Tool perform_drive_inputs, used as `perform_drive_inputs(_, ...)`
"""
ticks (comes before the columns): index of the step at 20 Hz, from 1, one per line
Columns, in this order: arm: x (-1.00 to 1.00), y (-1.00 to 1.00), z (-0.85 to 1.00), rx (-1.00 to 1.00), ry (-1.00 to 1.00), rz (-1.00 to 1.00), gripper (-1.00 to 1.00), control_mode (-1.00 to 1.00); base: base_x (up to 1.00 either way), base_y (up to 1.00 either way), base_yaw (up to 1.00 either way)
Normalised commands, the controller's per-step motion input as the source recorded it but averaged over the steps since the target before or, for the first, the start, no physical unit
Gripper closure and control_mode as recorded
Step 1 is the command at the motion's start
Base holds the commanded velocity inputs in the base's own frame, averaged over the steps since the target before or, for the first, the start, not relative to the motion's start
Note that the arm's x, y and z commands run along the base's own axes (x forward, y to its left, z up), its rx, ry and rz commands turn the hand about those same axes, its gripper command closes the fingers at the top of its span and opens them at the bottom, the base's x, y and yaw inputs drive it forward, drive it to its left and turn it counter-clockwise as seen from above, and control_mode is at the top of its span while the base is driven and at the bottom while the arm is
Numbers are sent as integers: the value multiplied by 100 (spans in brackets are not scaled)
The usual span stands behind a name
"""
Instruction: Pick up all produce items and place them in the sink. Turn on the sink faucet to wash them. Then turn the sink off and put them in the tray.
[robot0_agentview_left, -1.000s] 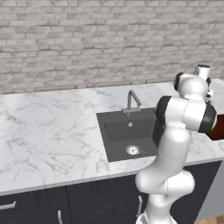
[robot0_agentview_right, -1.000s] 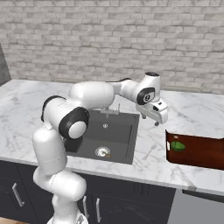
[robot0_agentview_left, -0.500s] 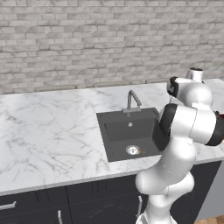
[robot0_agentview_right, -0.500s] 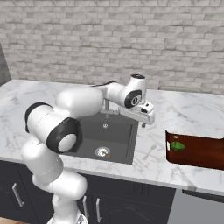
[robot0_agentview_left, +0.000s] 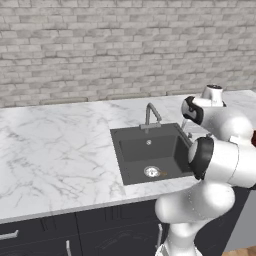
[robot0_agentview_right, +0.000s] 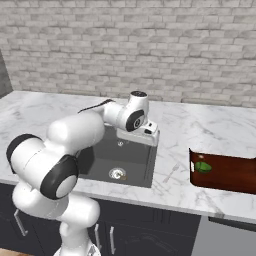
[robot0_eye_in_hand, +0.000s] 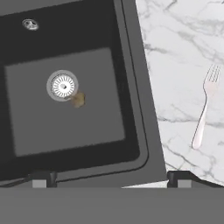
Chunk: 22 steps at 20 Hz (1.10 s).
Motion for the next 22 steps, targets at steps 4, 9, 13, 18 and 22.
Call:
perform_drive_inputs(4,-11,67,-12,1,0,20,-100,-100,0,0,0)
perform_drive_inputs(9,-1,61,-18,0,0,18,-100,-100,0,0,0)
perform_drive_inputs(13,0,25,-10,0,0,4,-100,-100,0,0,0)
perform_drive_inputs(18,-1,4,-1,0,0,0,-100,-100,0,0,0)
perform_drive_inputs(22,-2,0,0,3,-1,0,-100,-100,0,0,0)
